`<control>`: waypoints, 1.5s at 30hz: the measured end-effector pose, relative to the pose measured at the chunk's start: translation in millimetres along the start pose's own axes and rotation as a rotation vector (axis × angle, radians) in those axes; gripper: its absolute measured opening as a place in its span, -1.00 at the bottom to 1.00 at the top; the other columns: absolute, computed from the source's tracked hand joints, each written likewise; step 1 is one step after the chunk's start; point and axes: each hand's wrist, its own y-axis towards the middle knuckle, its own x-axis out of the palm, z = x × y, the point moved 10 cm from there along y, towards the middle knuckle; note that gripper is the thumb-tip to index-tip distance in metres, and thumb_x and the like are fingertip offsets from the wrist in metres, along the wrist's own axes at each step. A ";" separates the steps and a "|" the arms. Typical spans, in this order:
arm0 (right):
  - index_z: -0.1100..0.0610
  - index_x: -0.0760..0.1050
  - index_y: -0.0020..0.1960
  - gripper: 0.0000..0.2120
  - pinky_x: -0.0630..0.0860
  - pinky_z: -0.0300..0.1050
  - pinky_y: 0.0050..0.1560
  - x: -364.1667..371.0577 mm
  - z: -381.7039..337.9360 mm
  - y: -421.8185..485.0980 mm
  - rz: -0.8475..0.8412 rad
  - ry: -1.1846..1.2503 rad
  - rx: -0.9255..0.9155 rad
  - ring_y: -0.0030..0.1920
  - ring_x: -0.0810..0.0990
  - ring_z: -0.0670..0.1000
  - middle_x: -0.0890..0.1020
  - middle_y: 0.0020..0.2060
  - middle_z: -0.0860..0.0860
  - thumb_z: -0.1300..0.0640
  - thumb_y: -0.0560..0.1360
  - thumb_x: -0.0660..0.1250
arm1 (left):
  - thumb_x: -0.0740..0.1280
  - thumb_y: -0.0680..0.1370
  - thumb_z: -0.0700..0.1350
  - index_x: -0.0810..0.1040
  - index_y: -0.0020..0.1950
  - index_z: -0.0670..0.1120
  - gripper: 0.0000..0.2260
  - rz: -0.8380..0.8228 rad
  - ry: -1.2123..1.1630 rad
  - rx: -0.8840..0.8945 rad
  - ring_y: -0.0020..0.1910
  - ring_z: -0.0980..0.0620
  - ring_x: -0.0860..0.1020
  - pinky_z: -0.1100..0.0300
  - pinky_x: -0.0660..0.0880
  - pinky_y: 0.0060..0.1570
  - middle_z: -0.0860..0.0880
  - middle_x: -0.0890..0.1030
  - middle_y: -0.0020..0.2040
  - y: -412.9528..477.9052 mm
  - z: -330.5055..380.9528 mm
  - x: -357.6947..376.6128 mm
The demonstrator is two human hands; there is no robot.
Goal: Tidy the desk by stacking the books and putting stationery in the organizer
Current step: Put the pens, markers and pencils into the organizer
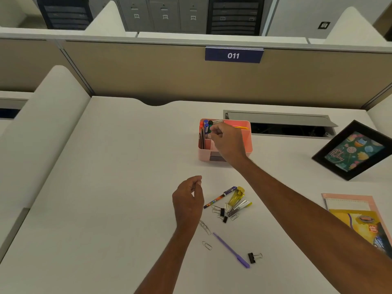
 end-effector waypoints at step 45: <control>0.16 0.61 -0.17 -0.90 0.61 -0.03 -0.05 -29.2 149.9 -142.8 -0.202 0.054 0.513 -0.10 0.65 -0.01 0.68 -0.20 -0.02 0.18 0.46 0.51 | 0.44 0.57 -0.11 0.68 0.10 -0.05 -0.88 -0.487 0.415 0.045 -0.10 0.00 0.63 0.03 0.62 -0.03 -0.01 0.71 -0.04 -38.8 4.1 147.2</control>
